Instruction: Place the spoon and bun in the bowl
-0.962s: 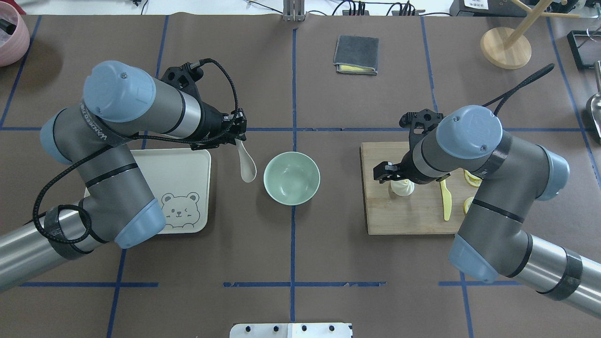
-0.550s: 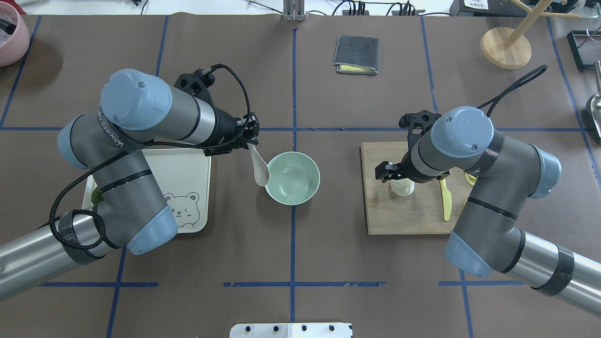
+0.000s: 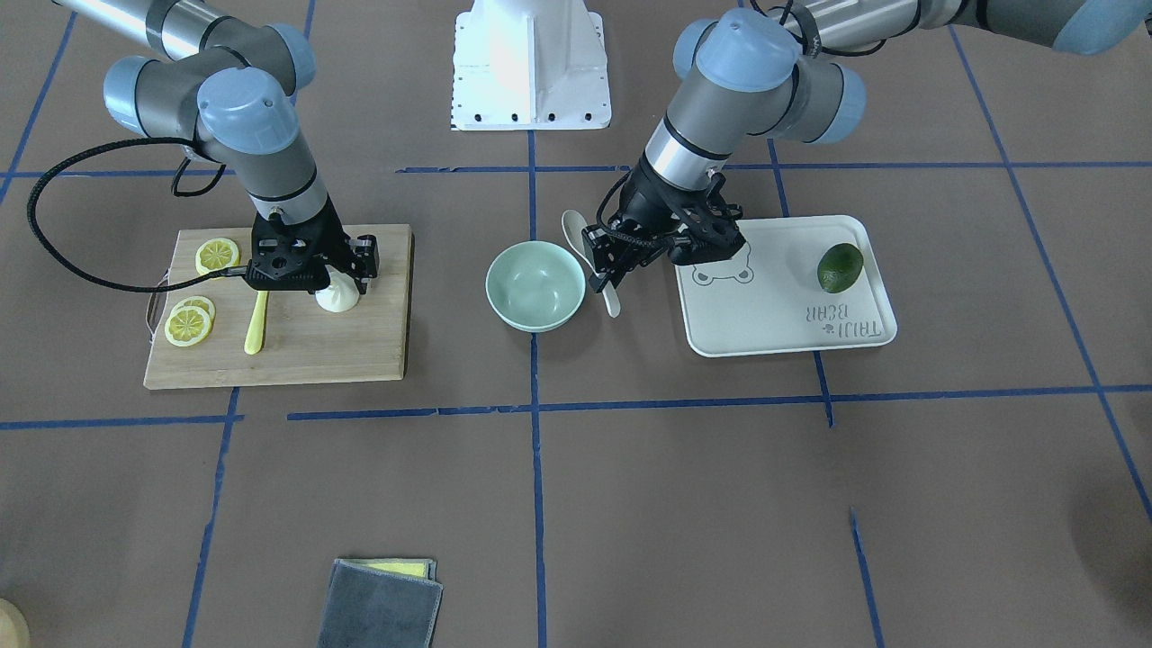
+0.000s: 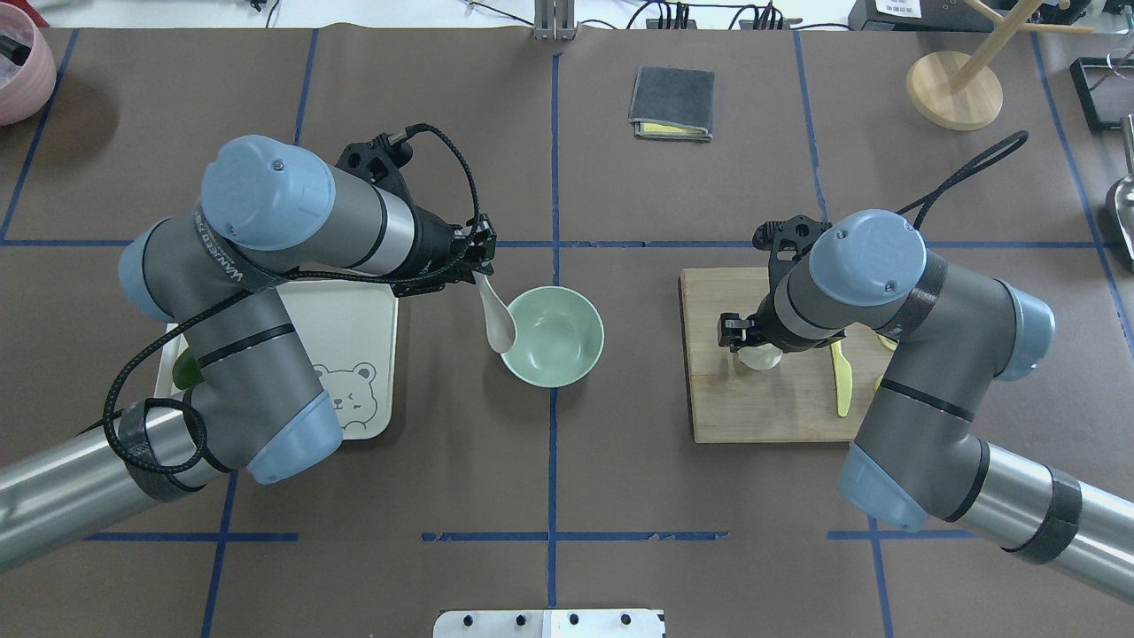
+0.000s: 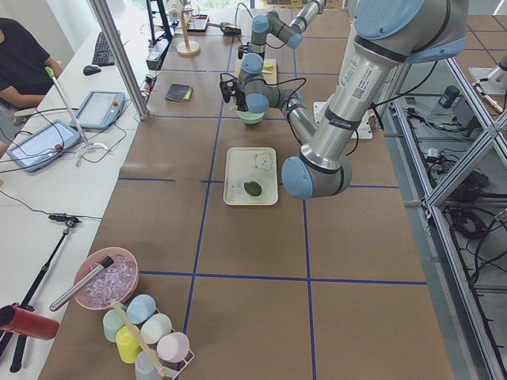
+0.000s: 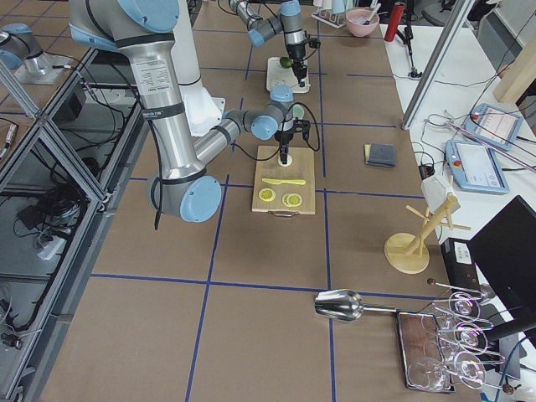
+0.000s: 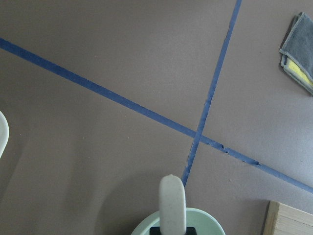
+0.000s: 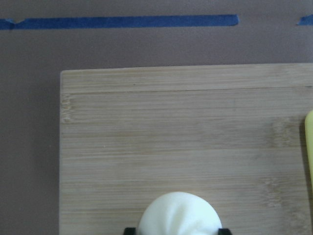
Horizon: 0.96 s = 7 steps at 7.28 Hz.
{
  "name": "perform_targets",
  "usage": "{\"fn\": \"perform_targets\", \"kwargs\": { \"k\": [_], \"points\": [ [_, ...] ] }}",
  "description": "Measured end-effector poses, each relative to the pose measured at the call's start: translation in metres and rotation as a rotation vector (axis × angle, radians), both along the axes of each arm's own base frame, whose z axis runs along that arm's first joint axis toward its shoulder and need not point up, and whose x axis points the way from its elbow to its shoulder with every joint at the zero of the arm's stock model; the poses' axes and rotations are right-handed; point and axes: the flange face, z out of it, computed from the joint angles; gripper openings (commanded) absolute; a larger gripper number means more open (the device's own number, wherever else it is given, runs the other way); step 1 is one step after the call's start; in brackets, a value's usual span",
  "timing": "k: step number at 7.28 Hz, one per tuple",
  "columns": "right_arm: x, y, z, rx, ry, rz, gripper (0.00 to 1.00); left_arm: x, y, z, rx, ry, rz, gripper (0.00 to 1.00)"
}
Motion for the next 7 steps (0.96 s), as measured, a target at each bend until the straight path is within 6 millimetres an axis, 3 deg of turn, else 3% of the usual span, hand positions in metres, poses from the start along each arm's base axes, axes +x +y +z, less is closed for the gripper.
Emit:
{"fn": "perform_targets", "kwargs": {
  "k": [3, 5, 6, 7],
  "points": [
    [0.001, 0.001, -0.004, 0.006, -0.006, -0.004, 0.0, 0.022, -0.013, -0.011, -0.058, 0.056, -0.039, 0.0],
    [0.009, -0.003, -0.012, 0.011, -0.021, 0.003, 0.0, 0.046, -0.015, -0.002, -0.075, 0.107, -0.093, 0.0],
    [0.013, -0.003, -0.016, 0.015, -0.029, 0.006, 0.0, 0.053, -0.013, 0.001, -0.071, 0.111, -0.11, 0.58],
    [0.015, -0.004, -0.02, 0.018, -0.035, 0.007, 0.0, 0.056, -0.012, 0.003, -0.062, 0.109, -0.114, 1.0]
  ]
}}
